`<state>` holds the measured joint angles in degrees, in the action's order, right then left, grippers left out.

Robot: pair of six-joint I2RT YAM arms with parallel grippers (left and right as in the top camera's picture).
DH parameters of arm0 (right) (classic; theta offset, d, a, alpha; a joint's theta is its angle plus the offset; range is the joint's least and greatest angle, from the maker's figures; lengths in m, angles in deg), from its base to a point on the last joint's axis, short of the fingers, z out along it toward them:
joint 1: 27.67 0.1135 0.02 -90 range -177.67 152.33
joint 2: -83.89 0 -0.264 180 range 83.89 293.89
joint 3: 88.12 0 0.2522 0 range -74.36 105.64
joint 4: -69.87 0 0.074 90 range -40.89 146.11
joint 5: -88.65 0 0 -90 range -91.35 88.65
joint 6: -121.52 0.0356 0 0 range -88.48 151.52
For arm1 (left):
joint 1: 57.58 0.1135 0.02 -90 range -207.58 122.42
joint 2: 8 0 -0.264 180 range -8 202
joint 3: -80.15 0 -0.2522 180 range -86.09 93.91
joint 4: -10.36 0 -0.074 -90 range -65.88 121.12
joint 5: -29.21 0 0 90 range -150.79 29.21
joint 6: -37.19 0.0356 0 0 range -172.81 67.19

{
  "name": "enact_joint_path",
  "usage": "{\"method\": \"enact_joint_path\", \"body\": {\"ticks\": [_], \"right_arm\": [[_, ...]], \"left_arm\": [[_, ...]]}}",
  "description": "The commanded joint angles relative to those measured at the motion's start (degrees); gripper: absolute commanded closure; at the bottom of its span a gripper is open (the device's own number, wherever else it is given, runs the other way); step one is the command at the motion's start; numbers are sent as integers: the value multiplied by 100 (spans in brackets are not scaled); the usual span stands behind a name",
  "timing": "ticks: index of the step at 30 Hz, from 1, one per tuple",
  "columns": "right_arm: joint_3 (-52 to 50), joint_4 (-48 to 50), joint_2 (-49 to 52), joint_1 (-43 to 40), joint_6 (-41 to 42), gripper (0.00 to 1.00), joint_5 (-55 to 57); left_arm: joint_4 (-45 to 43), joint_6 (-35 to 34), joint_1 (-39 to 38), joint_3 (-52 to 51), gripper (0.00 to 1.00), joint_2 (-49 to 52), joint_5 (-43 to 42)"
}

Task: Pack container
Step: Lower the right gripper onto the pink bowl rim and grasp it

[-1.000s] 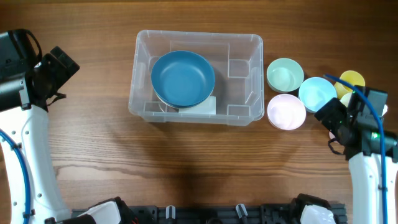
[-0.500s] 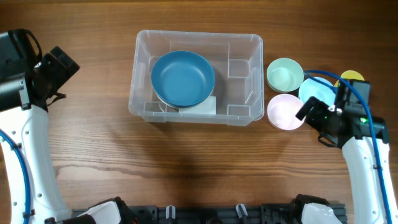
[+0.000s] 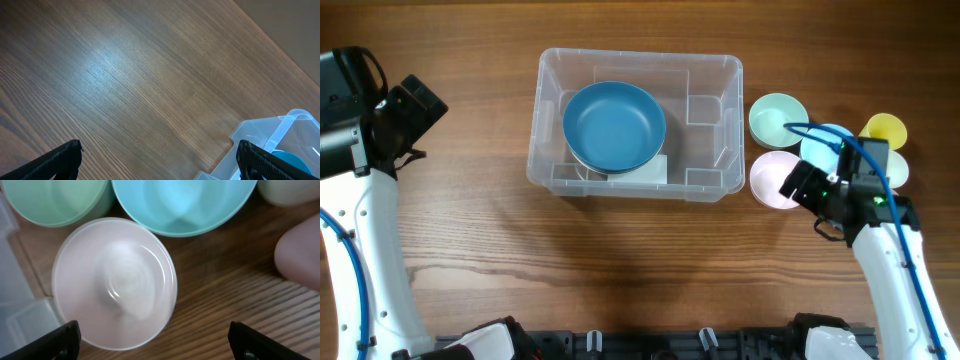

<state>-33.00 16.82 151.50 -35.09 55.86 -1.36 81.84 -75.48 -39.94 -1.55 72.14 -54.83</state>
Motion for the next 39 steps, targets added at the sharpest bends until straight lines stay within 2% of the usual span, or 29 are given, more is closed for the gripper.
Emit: {"method": "enact_joint_path", "body": {"ticks": [1,23,33,39], "right_arm": [[-361,321,44,35,-37,5,-173],[-476,372,44,35,-142,4,-131],[-667,726,44,35,-17,4,-42],[-1126,1390,44,35,105,7,11]], "left_arm": [[2,-52,26,72,0,-48,-7],[2,-52,26,72,0,-48,-7],[2,-52,26,72,0,-48,-7],[2,-52,26,72,0,-48,-7]]}}
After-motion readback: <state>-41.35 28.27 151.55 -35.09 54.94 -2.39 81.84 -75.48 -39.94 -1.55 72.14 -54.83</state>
